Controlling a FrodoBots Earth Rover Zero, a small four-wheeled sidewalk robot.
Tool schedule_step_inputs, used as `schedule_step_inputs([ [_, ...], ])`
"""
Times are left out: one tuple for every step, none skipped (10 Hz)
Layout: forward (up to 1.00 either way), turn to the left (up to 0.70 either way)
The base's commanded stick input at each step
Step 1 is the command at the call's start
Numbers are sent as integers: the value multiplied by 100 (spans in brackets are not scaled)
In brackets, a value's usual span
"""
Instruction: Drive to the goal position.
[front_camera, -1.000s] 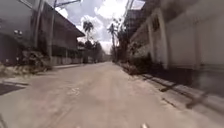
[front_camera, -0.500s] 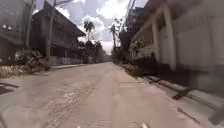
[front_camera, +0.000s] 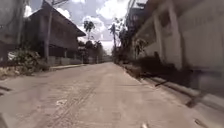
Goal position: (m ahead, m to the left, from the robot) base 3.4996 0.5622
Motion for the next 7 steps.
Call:
schedule_step_inputs([
  [70, 0],
  [70, 0],
  [70, 0],
  [70, 0],
  [70, 0],
  [70, 0],
  [70, 0],
])
